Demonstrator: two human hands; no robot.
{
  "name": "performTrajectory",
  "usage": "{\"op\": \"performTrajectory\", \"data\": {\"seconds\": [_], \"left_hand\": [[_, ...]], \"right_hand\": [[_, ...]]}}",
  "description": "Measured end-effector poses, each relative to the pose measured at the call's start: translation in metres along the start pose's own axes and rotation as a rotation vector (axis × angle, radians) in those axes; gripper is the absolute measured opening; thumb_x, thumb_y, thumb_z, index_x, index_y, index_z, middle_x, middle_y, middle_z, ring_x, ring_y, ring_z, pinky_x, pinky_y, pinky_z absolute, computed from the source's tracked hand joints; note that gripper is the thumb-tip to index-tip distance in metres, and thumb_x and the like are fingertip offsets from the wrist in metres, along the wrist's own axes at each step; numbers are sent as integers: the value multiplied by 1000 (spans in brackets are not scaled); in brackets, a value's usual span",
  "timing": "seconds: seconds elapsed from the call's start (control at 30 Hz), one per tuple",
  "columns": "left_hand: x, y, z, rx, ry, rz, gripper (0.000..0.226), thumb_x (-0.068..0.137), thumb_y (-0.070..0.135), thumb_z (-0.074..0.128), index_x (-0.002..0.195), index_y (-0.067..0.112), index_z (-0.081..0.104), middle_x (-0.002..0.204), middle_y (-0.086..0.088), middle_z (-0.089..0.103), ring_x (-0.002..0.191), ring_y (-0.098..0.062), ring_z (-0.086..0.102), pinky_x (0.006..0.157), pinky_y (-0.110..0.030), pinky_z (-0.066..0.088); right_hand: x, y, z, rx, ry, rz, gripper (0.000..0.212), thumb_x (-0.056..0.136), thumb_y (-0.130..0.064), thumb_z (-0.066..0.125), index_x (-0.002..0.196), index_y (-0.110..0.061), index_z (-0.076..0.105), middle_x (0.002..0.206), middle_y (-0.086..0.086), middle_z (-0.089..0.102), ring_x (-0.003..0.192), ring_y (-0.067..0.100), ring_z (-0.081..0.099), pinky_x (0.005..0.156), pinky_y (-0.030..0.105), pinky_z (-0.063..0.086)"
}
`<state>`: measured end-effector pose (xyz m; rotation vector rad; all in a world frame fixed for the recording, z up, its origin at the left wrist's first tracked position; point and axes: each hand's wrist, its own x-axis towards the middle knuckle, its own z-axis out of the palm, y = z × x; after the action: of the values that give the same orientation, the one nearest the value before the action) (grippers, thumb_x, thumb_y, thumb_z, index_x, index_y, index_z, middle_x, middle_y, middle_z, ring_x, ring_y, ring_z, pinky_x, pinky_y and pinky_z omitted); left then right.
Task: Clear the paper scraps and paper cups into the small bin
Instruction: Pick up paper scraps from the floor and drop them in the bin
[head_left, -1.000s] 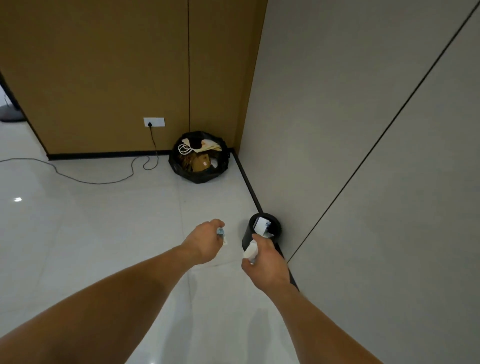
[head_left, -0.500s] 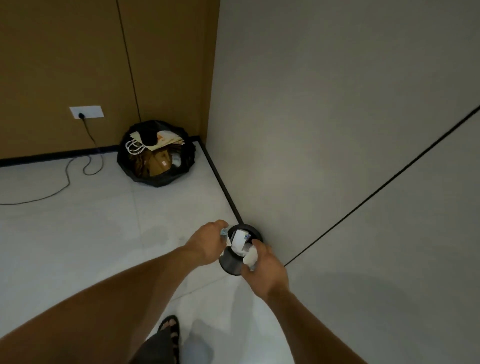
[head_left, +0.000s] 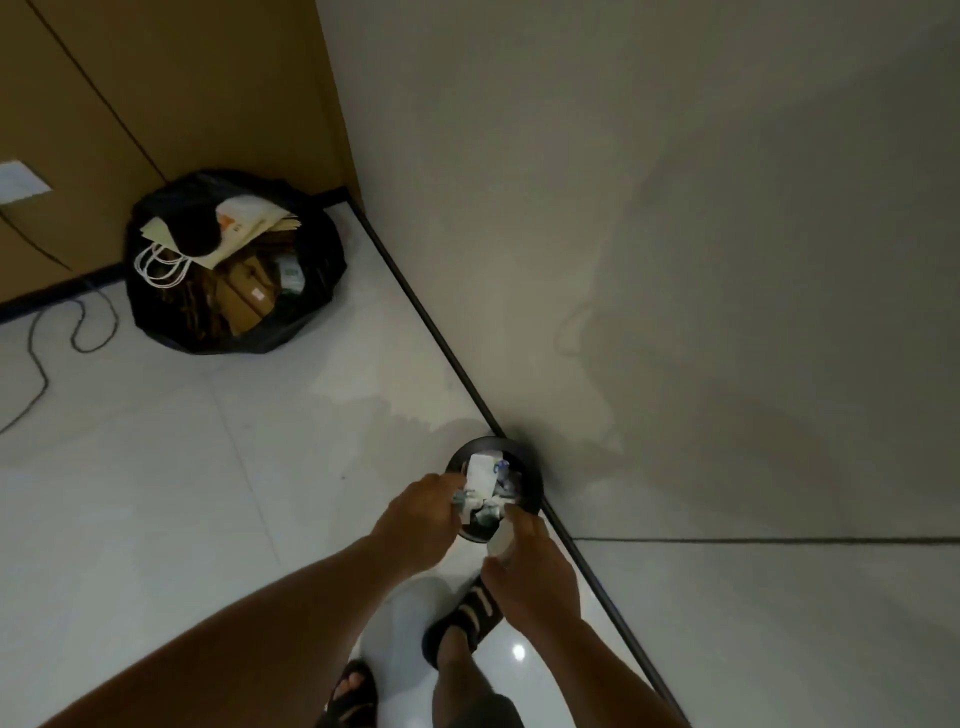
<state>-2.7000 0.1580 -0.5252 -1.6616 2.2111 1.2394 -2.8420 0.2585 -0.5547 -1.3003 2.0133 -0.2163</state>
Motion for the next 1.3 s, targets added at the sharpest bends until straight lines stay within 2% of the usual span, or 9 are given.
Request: {"op": "performTrajectory", "data": {"seconds": [0.23,0.33,0.43,0.53,0.63,0.83,1.0,1.1,1.3], "left_hand": [[153,-51,89,36,-93,52,33,98,18,49,130,20,49,123,-4,58,113,-18,56,96,-33,49],[207,-94,142,105,-138,118,41,97,21,50,138,19,43,130,-5,54,122,-19,49,99,-31,46],[250,-131,188,208,-152,233,45,96,23,51,140,19,40,133,-5,51,128,-20,43,102,-32,43],[274,-161,220,342,-118,340,49,93,29,52,140,21,38,143,-4,41,140,-23,27,109,-35,33],[278,-186,232,476,-127,413,53,94,35,46,144,21,34,156,-6,25,148,-25,7,116,-39,19],[263,-194,211,496,-183,439,61,96,45,36,151,23,21,161,-6,5,147,-24,-11,120,-46,13],[245,-156,156,539,-135,409,67,96,52,27,153,22,9,162,-5,-4,145,-23,-22,118,-44,2],[229,-117,108,559,-86,424,68,96,52,30,153,20,11,161,-6,-1,146,-25,-17,117,-45,1],[173,-33,8,583,-29,507,65,95,50,36,151,19,24,161,-5,11,148,-24,-4,117,-48,10]], "right_hand": [[141,81,74,-85,-23,27,69,91,-38,58,151,-26,24,149,-2,38,131,15,44,98,26,46],[199,121,116,-161,-2,18,66,91,-36,59,148,-24,29,145,-2,44,127,15,45,96,23,43],[250,154,156,-226,23,27,67,88,-37,64,145,-23,32,141,0,45,128,18,42,98,27,40],[282,178,184,-302,20,26,76,83,-41,69,146,-24,30,146,2,37,134,25,35,106,38,37],[288,190,199,-363,98,-14,76,78,-44,72,143,-25,36,144,4,36,131,30,35,105,45,37],[264,180,196,-264,77,90,88,80,-50,68,151,-32,20,158,3,19,143,32,18,111,51,29],[226,144,152,-189,88,139,85,84,-53,58,152,-37,9,161,-3,7,148,25,1,117,48,17],[194,111,109,-187,106,148,85,85,-56,55,152,-37,6,162,-4,4,148,22,-4,117,44,12],[113,34,13,-99,201,218,78,88,-56,51,152,-35,11,162,-2,10,149,24,3,117,45,19]]}}
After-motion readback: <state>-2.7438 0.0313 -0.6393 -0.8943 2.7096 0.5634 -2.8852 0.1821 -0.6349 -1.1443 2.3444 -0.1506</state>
